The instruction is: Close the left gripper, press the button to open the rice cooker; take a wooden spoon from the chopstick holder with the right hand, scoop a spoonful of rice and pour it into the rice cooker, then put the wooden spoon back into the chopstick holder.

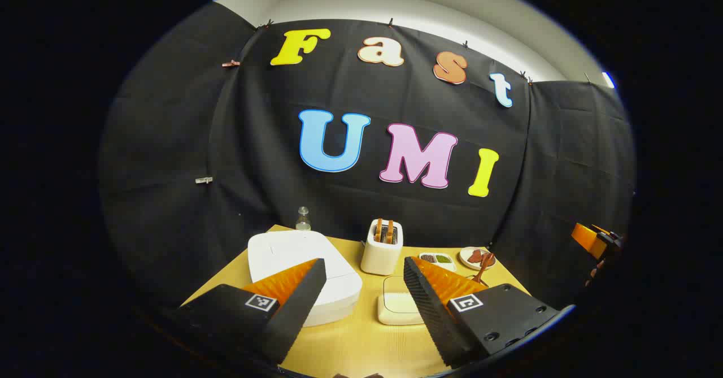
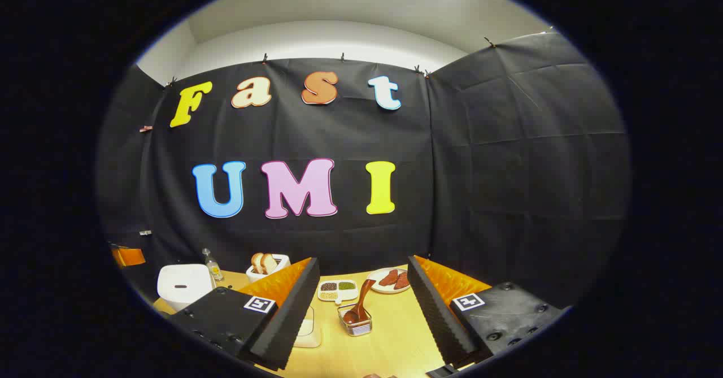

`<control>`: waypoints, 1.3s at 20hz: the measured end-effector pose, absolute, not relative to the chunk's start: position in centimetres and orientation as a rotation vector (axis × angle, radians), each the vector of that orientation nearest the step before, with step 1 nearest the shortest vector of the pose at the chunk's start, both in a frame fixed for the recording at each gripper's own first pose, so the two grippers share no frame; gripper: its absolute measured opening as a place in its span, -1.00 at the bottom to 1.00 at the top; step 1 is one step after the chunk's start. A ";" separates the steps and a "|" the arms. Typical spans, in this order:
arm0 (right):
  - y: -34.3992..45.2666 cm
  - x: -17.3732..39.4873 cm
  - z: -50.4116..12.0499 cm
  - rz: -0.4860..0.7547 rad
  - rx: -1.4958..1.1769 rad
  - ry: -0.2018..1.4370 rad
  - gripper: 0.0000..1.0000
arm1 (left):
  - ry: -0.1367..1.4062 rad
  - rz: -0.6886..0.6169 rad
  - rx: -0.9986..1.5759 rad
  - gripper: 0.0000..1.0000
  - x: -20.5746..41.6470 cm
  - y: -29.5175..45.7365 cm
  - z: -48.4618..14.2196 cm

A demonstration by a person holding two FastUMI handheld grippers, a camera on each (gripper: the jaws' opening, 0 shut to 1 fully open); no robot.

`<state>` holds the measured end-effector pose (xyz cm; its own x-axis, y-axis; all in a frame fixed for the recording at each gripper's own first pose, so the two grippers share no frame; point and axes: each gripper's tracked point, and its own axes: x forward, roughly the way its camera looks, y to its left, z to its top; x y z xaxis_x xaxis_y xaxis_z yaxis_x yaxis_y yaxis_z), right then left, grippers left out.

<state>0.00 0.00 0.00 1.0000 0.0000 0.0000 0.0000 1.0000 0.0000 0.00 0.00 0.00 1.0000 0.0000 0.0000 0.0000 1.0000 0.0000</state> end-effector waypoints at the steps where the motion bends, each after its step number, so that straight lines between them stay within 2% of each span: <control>1: -0.1 0.4 -0.3 0.004 0.004 0.007 0.96 | 0.000 -0.003 0.006 0.92 0.3 -0.5 0.0; 2: -0.2 0.8 -0.5 0.004 0.009 0.012 0.90 | 0.003 -0.004 0.018 0.91 0.7 -0.8 -0.1; 3: -0.1 1.2 -0.9 0.007 0.015 0.018 0.96 | 0.009 -0.002 0.032 0.92 1.0 -1.0 -0.3; 26: 3.9 5.4 -3.6 0.174 0.019 0.091 0.96 | 0.052 0.095 0.002 0.92 2.3 0.5 -3.4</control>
<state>5.36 3.92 -3.62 0.9809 0.1734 -0.0885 -0.1717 0.9848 0.0265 2.26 0.45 -3.42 0.9941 0.0950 -0.0515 -0.0949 0.9955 0.0040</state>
